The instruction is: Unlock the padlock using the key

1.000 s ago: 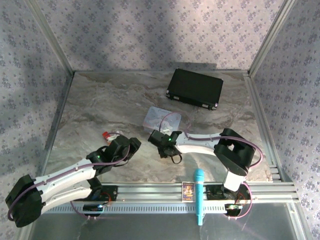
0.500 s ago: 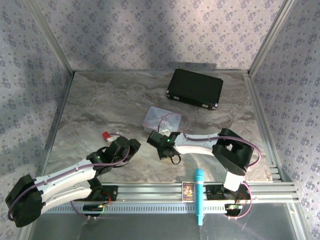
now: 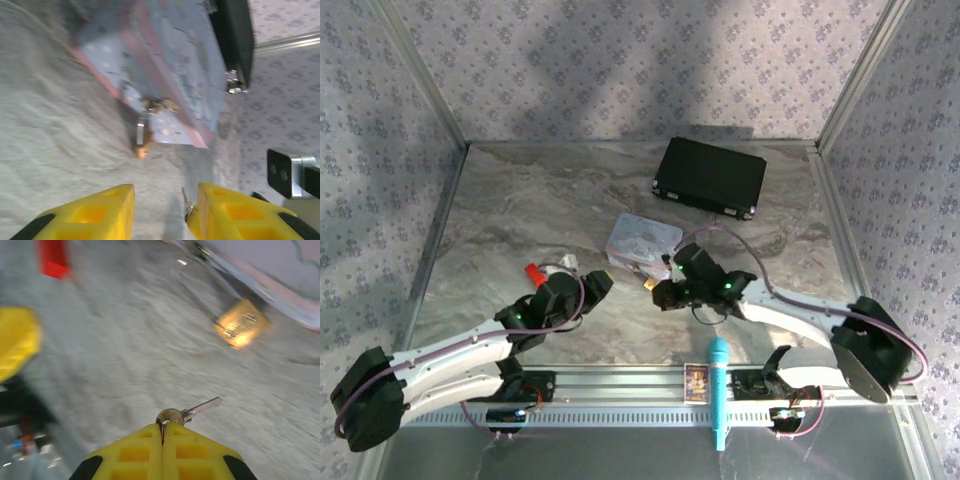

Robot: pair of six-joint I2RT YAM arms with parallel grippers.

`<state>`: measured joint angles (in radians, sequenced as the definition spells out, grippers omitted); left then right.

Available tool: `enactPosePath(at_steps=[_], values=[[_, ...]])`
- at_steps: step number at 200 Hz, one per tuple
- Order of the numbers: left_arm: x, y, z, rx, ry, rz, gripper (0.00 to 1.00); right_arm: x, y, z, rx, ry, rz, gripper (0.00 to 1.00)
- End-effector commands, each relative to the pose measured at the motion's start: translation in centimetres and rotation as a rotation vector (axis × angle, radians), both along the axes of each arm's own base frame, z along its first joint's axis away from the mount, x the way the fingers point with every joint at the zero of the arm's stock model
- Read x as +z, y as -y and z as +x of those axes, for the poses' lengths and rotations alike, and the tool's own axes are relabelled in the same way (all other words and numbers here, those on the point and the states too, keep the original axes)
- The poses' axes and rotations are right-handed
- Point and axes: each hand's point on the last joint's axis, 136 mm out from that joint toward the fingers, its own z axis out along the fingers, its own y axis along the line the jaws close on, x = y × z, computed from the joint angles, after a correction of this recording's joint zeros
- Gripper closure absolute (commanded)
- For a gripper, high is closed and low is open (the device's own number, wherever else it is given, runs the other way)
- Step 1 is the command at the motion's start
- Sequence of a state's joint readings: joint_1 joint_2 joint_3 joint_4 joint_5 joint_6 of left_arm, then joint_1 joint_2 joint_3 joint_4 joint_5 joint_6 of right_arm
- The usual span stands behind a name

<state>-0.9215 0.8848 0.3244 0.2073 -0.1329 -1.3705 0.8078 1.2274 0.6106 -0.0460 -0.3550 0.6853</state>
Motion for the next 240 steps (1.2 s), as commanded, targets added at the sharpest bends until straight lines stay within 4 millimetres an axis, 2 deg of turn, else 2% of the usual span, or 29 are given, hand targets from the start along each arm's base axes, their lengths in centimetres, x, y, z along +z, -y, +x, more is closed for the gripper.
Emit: enactPosePath(at_steps=[1, 17, 26, 51, 72, 83, 106, 133, 148, 184, 212, 240], values=[[5.9, 2.7, -0.1, -0.078, 0.162, -0.214, 0.51, 6.8, -2.4, -1.8, 0.145, 0.008, 0.371, 1.00], [8.5, 3.2, -0.3, -0.091, 0.223, -0.299, 0.35, 10.3, -2.4, -2.1, 0.171, 0.041, 0.523, 1.00], [9.9, 3.5, -0.5, -0.100, 0.253, -0.329, 0.29, 12.0, -2.4, -2.3, 0.189, 0.059, 0.590, 1.00], [12.5, 4.3, -1.0, -0.137, 0.301, -0.388, 0.28, 15.4, -2.3, -2.9, 0.220, 0.099, 0.700, 1.00], [12.6, 5.0, -1.1, -0.136, 0.258, -0.442, 0.25, 16.6, -2.3, -3.0, 0.214, 0.117, 0.719, 1.00], [12.6, 5.2, -1.2, -0.116, 0.225, -0.506, 0.19, 16.9, -2.5, -3.0, 0.204, 0.126, 0.724, 1.00], [13.9, 6.2, -1.7, -0.122, 0.214, -0.609, 0.08, 17.2, -3.6, -3.5, 0.209, 0.137, 0.728, 1.00], [15.4, 6.9, -2.1, -0.121, 0.234, -0.668, 0.07, 17.1, -5.0, -3.9, 0.231, 0.130, 0.725, 1.00], [16.0, 6.5, -2.2, -0.109, 0.242, -0.698, 0.12, 16.6, -5.1, -3.7, 0.215, 0.119, 0.732, 1.00], [15.6, 5.4, -2.2, -0.074, 0.236, -0.644, 0.47, 14.9, -3.6, -2.5, 0.110, 0.097, 0.710, 1.00], [14.9, 5.0, -2.1, -0.062, 0.232, -0.612, 0.56, 14.0, -2.6, -2.0, 0.065, 0.090, 0.699, 1.00], [14.4, 5.6, -2.2, -0.079, 0.217, -0.603, 0.66, 13.7, -2.2, -1.7, 0.048, 0.087, 0.693, 1.00]])
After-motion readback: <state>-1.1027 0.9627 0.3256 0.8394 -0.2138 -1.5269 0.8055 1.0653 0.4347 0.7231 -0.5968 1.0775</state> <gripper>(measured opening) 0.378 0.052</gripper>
